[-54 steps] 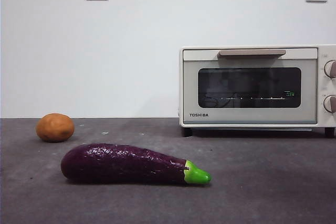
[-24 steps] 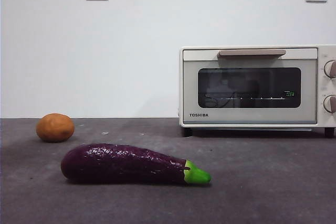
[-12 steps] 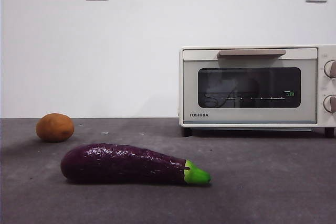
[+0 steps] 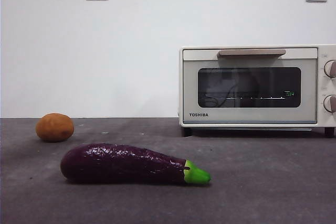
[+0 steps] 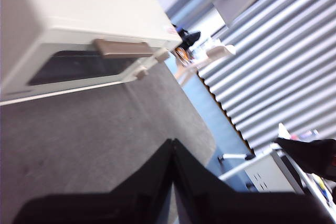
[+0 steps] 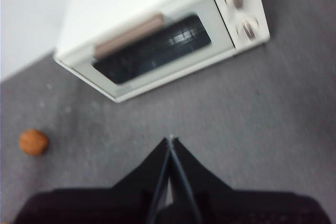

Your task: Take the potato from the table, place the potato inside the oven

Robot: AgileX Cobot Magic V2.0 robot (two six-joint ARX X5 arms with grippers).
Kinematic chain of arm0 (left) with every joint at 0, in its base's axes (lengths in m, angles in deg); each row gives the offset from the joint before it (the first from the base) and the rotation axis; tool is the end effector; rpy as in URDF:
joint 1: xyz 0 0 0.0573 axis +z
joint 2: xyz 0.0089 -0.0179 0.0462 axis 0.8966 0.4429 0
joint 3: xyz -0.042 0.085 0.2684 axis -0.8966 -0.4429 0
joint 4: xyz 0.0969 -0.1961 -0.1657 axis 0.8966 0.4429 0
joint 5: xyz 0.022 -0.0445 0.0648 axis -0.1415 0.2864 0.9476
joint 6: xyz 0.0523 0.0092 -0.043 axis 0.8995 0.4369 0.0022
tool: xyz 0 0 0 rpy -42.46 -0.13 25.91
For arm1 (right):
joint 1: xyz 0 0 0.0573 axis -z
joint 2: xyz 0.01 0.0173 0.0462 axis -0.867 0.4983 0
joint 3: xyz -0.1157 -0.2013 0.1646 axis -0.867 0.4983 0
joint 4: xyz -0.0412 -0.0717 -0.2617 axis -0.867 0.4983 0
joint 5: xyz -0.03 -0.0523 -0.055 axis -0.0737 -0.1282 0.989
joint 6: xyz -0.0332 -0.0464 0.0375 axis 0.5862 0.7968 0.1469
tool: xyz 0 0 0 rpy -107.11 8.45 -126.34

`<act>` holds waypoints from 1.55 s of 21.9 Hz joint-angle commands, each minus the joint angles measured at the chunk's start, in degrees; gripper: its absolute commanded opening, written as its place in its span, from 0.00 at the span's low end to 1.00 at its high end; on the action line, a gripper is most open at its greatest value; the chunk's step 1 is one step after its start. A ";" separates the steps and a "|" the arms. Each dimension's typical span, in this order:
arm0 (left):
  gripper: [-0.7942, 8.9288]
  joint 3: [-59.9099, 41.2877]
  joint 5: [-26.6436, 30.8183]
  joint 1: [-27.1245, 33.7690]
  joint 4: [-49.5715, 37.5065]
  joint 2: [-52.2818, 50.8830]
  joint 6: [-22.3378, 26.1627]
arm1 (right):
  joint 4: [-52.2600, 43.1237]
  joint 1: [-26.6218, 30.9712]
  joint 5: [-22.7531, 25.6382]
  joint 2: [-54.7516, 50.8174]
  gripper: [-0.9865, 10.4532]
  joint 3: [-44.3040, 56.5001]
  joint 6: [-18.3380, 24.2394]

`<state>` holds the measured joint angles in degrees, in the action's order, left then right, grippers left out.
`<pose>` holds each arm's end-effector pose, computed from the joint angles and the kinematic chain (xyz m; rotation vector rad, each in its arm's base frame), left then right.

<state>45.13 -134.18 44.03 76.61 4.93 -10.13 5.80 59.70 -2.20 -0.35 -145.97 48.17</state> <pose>0.2909 -0.1420 0.3619 -0.5945 0.6410 -0.9869 0.1019 0.0082 0.3778 0.4747 0.5658 0.0297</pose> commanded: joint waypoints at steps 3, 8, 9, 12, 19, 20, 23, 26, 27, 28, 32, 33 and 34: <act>0.08 7.80 -0.42 -3.89 -0.39 7.78 1.57 | 3.63 -0.02 -1.01 3.54 0.09 -1.25 2.54; 0.08 17.88 -0.28 -6.73 -0.35 15.91 1.60 | 5.77 -0.02 -5.01 5.86 0.09 -1.31 8.63; 0.08 19.76 -0.07 -7.23 -0.33 17.29 1.73 | 5.92 -0.02 -5.33 6.19 0.09 -1.31 9.49; 0.08 28.44 2.86 -9.77 1.29 23.63 5.05 | 5.95 -0.02 -5.57 7.08 0.09 -1.31 11.89; 0.08 45.29 13.57 -15.23 5.75 37.00 20.35 | 4.37 -0.02 -5.60 8.55 0.09 -1.29 17.70; 0.08 46.99 15.82 -15.85 6.82 38.45 22.58 | 4.04 -0.02 -5.77 8.96 0.09 -1.29 18.67; 0.08 49.18 21.97 -17.46 8.17 41.75 29.31 | 2.51 -0.02 -6.93 10.71 0.09 -1.29 21.90; 0.08 49.18 30.27 -18.88 10.38 42.84 38.53 | 1.01 -0.02 -7.28 13.31 0.09 -1.29 22.93; 0.08 49.18 33.90 -19.50 11.02 43.34 42.91 | 0.66 -0.02 -7.32 14.12 0.09 -1.29 22.93; 0.08 49.18 36.28 -20.20 11.61 43.52 46.88 | 0.15 -0.02 -7.56 15.34 0.09 -1.29 22.93; 0.07 49.18 37.99 -21.18 11.50 44.26 55.08 | -0.74 -0.02 -8.07 17.38 0.09 -1.29 23.06; 0.07 49.18 39.74 -21.33 11.39 44.57 56.19 | -0.83 -0.02 -8.15 17.35 0.09 -1.29 23.04; 0.07 49.18 40.65 -21.33 11.43 45.13 58.01 | -0.81 -0.02 -8.15 17.33 0.09 -1.29 23.04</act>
<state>94.40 -93.70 22.79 88.39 48.49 44.82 5.63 59.70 -10.15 17.14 -147.00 70.68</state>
